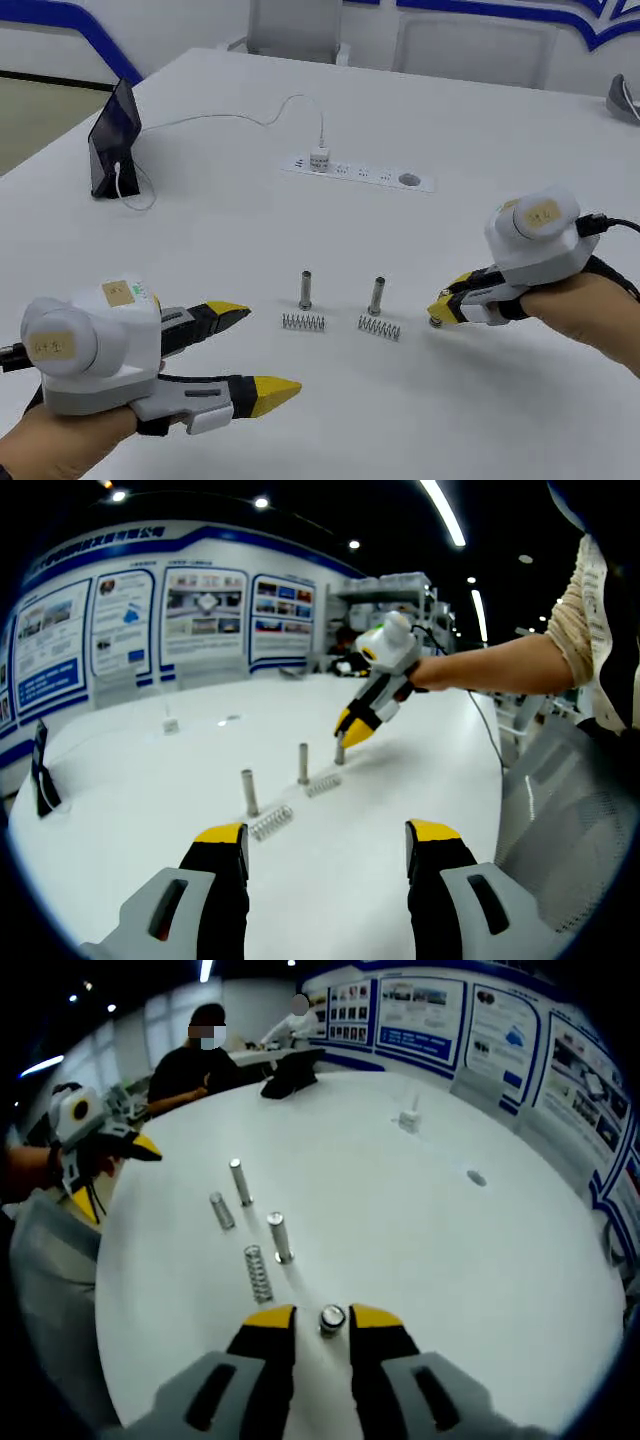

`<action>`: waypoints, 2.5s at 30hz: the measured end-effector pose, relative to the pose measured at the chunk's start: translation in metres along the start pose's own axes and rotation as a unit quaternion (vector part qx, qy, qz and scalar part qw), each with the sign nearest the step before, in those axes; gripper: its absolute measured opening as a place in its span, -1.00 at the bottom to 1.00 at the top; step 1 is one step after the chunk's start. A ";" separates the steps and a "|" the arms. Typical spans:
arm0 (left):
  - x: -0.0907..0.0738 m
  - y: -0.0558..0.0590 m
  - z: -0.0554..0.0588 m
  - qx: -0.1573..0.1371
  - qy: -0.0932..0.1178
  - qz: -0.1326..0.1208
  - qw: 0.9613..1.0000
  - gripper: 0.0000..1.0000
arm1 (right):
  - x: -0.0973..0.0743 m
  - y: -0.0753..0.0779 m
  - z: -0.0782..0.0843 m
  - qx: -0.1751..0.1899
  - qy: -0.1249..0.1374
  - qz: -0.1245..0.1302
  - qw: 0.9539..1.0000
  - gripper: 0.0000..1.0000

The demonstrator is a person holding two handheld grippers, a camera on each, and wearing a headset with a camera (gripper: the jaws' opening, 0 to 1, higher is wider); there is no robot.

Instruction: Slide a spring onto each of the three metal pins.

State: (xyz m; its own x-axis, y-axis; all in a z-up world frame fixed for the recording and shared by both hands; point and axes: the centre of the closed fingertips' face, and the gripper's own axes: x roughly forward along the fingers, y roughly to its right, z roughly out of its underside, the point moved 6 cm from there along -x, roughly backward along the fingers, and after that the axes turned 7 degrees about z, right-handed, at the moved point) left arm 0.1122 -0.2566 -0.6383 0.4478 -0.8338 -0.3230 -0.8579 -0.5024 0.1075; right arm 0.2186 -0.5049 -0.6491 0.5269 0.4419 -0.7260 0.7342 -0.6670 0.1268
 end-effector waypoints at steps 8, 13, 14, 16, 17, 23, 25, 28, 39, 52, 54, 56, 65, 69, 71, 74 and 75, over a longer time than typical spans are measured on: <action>0.004 0.003 -0.003 0.005 -0.002 0.005 1.000 0.29 | -0.017 -0.004 -0.009 -0.008 0.026 0.010 1.000 -0.52; 0.006 0.003 -0.005 0.007 -0.002 0.007 1.000 0.28 | -0.028 -0.010 -0.019 -0.014 0.048 0.010 0.999 -0.52; 0.006 0.003 -0.006 0.008 -0.002 0.008 1.000 0.28 | -0.030 -0.011 -0.020 -0.015 0.052 0.010 0.999 -0.52; 0.007 0.003 -0.006 0.009 -0.003 0.010 1.000 0.28 | -0.032 -0.014 -0.024 -0.019 0.058 0.007 0.998 -0.52; 0.008 0.003 -0.006 0.010 -0.004 0.011 1.000 0.28 | -0.033 -0.016 -0.025 -0.023 0.060 0.006 0.998 -0.52; 0.009 0.003 -0.009 0.014 -0.005 0.013 1.000 0.28 | -0.031 -0.027 -0.030 -0.045 0.066 -0.007 0.997 -0.52; 0.009 0.003 -0.009 0.015 -0.005 0.013 1.000 0.28 | -0.028 -0.029 -0.030 -0.050 0.064 -0.012 0.997 -0.52; 0.009 0.004 -0.010 0.017 -0.006 0.014 1.000 0.28 | -0.022 -0.035 -0.029 -0.057 0.059 -0.021 0.996 -0.52; 0.008 0.006 -0.010 0.018 -0.007 0.011 1.000 0.27 | 0.003 -0.043 -0.018 -0.071 0.027 -0.044 0.996 -0.57; 0.005 0.007 -0.007 0.015 -0.010 0.006 1.000 0.25 | 0.031 -0.047 -0.008 -0.085 -0.017 -0.065 0.994 -0.66; 0.004 0.007 -0.007 0.014 -0.010 0.005 1.000 0.25 | 0.035 -0.047 -0.007 -0.092 -0.025 -0.067 0.993 -0.66; 0.004 0.007 -0.006 0.013 -0.010 0.004 1.000 0.25 | 0.039 -0.048 -0.006 -0.095 -0.032 -0.070 0.993 -0.67; 0.002 0.008 -0.004 0.010 -0.009 0.003 1.000 0.23 | 0.046 -0.047 -0.003 -0.100 -0.056 -0.078 0.990 -0.71; 0.002 0.009 -0.003 0.009 -0.010 0.004 1.000 0.23 | 0.049 -0.047 -0.002 -0.102 -0.065 -0.082 0.989 -0.73; 0.002 0.009 -0.003 0.009 -0.009 0.004 1.000 0.23 | 0.050 -0.047 -0.001 -0.102 -0.070 -0.085 0.989 -0.75; 0.002 0.008 -0.003 0.008 -0.007 0.004 1.000 0.23 | 0.050 -0.047 -0.001 -0.101 -0.072 -0.087 0.988 -0.75; 0.002 0.008 -0.003 0.008 -0.007 0.004 1.000 0.23 | 0.049 -0.047 -0.001 -0.100 -0.072 -0.087 0.988 -0.75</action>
State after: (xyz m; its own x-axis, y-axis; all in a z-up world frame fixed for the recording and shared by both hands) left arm 0.1072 -0.2631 -0.6353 0.4366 -0.8348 -0.3355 -0.8660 -0.4910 0.0949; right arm 0.2107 -0.4512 -0.6902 0.3284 0.4401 -0.8357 0.8865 -0.4491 0.1118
